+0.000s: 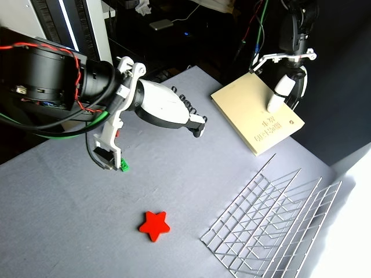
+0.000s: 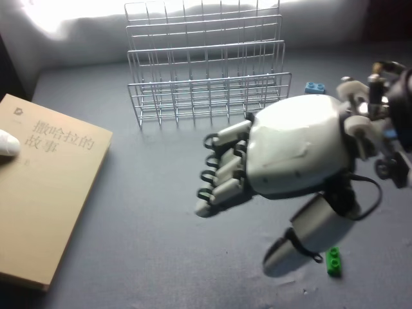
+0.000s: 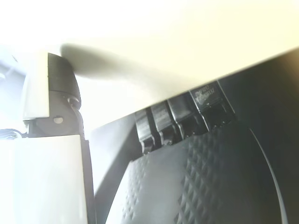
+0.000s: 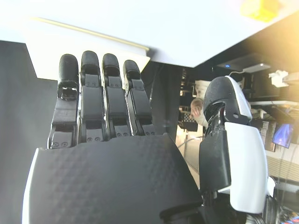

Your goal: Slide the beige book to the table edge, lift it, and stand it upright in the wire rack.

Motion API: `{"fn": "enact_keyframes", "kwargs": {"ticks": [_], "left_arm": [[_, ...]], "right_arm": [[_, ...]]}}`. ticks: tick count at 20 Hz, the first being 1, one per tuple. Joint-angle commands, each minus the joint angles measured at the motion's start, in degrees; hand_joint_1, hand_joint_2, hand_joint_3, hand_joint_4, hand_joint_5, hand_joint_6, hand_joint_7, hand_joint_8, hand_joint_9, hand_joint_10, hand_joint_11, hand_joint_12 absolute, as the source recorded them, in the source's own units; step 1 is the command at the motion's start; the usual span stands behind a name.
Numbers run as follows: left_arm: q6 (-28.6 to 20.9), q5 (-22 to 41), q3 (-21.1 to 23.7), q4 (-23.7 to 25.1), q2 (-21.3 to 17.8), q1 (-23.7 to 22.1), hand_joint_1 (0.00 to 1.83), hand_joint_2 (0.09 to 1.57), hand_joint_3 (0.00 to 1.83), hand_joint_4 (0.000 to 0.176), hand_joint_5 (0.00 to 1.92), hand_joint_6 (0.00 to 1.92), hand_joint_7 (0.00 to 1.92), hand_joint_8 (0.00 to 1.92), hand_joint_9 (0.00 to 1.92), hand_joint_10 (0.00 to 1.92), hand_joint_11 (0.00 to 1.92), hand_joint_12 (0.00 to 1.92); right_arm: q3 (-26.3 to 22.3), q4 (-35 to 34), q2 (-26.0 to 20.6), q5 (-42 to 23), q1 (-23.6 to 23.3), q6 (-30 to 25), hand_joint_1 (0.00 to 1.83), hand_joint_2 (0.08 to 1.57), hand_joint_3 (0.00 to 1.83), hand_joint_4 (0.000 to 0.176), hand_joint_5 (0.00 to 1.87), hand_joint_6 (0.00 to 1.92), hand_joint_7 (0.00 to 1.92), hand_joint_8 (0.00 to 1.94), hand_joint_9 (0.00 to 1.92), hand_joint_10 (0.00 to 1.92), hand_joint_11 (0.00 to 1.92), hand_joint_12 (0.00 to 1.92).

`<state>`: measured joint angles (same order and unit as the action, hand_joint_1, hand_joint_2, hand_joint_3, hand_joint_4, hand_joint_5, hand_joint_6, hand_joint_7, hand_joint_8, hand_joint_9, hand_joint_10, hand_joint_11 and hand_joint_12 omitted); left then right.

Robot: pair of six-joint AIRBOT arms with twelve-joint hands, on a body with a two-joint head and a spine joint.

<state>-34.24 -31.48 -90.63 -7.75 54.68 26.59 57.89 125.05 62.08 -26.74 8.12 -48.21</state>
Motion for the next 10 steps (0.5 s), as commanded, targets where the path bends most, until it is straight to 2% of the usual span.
{"fn": "enact_keyframes", "kwargs": {"ticks": [1, 5, 10], "left_arm": [[-1.65, 2.57, -0.71, 0.28, -1.19, -0.46, 1.36, 1.19, 0.0, 0.0, 0.81, 1.11, 0.78, 1.32, 0.82, 1.41, 0.82, 1.38], [-5.57, 2.87, -2.07, 0.31, -2.05, -0.43, 1.35, 1.19, 0.0, 0.0, 0.79, 1.13, 0.78, 1.32, 0.8, 1.45, 0.78, 1.41], [-12.4, 7.85, -2.21, 0.36, -3.17, -0.46, 1.36, 1.18, 0.0, 0.0, 0.81, 1.11, 0.79, 1.3, 0.82, 1.42, 0.78, 1.41]], "right_arm": [[-0.48, -1.97, -0.81, 1.77, -0.08, -0.24, 0.14, 1.1, 0.0, 0.0, 0.3, 0.01, 0.33, 0.0, 0.37, 0.01, 0.0, 0.97], [-1.87, -2.0, -4.55, 1.88, -0.12, -0.18, 0.14, 1.1, 0.0, 0.0, 0.29, 0.0, 0.31, 0.0, 0.36, 0.0, 0.0, 0.94], [-2.22, -2.03, -7.47, 1.86, -1.94, 0.24, 0.12, 1.11, 0.0, 0.0, 0.3, 0.0, 0.34, 0.0, 0.38, 0.01, 0.0, 0.98]]}}
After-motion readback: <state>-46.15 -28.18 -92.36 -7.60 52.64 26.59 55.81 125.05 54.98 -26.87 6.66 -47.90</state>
